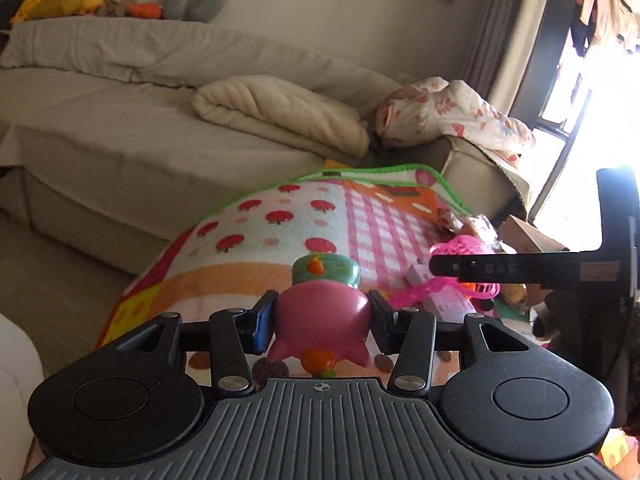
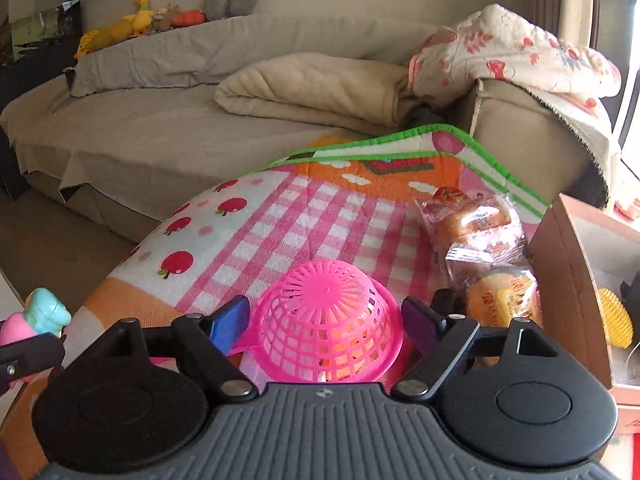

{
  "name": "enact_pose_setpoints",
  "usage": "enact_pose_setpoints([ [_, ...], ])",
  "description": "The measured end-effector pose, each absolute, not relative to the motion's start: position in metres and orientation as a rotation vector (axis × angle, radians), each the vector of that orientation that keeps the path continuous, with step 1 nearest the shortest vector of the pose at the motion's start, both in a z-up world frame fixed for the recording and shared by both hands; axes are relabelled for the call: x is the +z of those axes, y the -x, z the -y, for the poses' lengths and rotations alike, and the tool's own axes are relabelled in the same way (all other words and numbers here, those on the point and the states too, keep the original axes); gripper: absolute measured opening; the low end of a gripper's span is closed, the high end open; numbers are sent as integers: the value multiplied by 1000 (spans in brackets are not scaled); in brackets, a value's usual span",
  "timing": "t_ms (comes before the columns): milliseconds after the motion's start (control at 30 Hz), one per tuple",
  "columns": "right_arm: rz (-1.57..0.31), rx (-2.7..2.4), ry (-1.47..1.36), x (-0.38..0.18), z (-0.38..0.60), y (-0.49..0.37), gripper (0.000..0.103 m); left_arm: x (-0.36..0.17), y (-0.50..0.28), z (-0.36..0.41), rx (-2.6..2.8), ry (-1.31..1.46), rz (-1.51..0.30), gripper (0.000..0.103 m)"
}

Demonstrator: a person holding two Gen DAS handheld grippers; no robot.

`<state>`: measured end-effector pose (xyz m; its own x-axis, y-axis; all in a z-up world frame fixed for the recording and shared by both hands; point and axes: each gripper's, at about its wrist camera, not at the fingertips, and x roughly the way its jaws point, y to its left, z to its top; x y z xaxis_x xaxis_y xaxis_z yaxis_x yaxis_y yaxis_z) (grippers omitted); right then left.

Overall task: Organize objects
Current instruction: 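Lift the pig with the left gripper while the right gripper grasps the pink basket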

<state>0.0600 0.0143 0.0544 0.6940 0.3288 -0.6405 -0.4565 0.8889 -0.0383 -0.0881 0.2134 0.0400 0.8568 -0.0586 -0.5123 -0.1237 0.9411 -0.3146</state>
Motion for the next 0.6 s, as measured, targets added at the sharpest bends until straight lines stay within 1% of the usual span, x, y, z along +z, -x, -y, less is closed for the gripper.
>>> enact_pose_setpoints([
  [100, -603, 468, 240, 76, 11, -39, 83, 40, 84, -209, 6, 348, -545, 52],
  [233, -589, 464, 284, 91, 55, -13, 83, 42, 79, -188, -75, 317, -553, 52],
  [400, -616, 379, 332, 87, 117, 24, 83, 48, 73, -143, -220, 260, -584, 52],
  [600, -603, 250, 271, 82, 189, 59, 83, 64, 45, -64, -426, 208, -608, 52],
])
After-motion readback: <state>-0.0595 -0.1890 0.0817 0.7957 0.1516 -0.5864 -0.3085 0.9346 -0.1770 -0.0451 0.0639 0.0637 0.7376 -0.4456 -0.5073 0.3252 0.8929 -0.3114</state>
